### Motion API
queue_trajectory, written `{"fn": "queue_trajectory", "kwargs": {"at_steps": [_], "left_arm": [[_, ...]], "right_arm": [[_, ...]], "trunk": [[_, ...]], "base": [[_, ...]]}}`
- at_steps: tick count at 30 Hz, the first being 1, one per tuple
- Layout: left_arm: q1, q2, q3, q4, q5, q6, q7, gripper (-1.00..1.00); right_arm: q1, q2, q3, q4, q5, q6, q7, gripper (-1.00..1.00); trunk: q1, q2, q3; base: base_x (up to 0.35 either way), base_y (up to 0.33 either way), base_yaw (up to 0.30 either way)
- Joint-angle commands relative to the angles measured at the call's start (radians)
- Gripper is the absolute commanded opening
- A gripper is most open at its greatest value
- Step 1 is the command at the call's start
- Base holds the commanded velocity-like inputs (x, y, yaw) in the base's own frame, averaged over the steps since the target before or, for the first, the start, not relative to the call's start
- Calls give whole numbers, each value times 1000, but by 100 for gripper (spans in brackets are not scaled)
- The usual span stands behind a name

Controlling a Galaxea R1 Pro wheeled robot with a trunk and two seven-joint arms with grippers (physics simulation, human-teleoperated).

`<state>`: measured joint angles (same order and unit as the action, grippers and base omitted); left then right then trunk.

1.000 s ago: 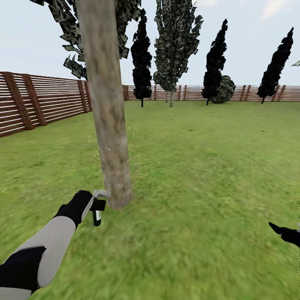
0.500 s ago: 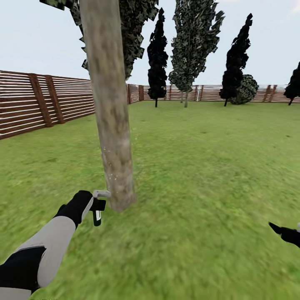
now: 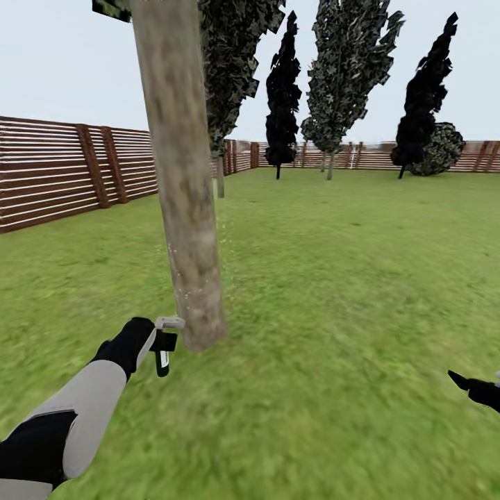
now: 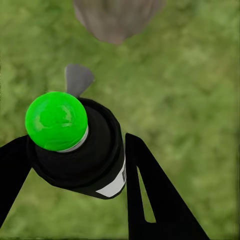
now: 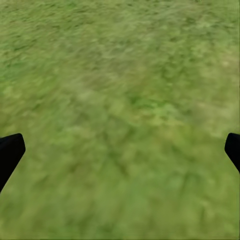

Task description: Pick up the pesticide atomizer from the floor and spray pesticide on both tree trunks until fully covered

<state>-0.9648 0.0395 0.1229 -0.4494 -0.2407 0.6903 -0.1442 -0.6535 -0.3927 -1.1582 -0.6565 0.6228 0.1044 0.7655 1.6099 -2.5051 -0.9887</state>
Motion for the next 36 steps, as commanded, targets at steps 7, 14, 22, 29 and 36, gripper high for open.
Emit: {"fn": "queue_trajectory", "kwargs": {"at_steps": [7, 14, 22, 29, 36], "left_arm": [[18, 1, 2, -1, 1, -80, -2, -100], [-3, 38, -1, -348, -27, 252, -2, -100], [-304, 54, -69, -273, -60, 291, -55, -100], [-440, 52, -95, -137, -60, 291, -128, -100], [-442, 52, -278, -82, -64, 289, -341, -100]], "right_arm": [[0, 0, 0, 0, 0, 0, 1, 100], [0, 0, 0, 0, 0, 1, 0, 100], [0, 0, 0, 0, 0, 1, 1, 100], [0, 0, 0, 0, 0, 1, 1, 100], [0, 0, 0, 0, 0, 1, 0, 100]], "trunk": [[0, 0, 0], [0, 0, 0], [0, 0, 0], [0, 0, 0], [0, 0, 0]], "base": [[0, -221, 180], [0, -5, 4], [0, 0, 0], [0, 0, 0], [0, 0, 0]]}}
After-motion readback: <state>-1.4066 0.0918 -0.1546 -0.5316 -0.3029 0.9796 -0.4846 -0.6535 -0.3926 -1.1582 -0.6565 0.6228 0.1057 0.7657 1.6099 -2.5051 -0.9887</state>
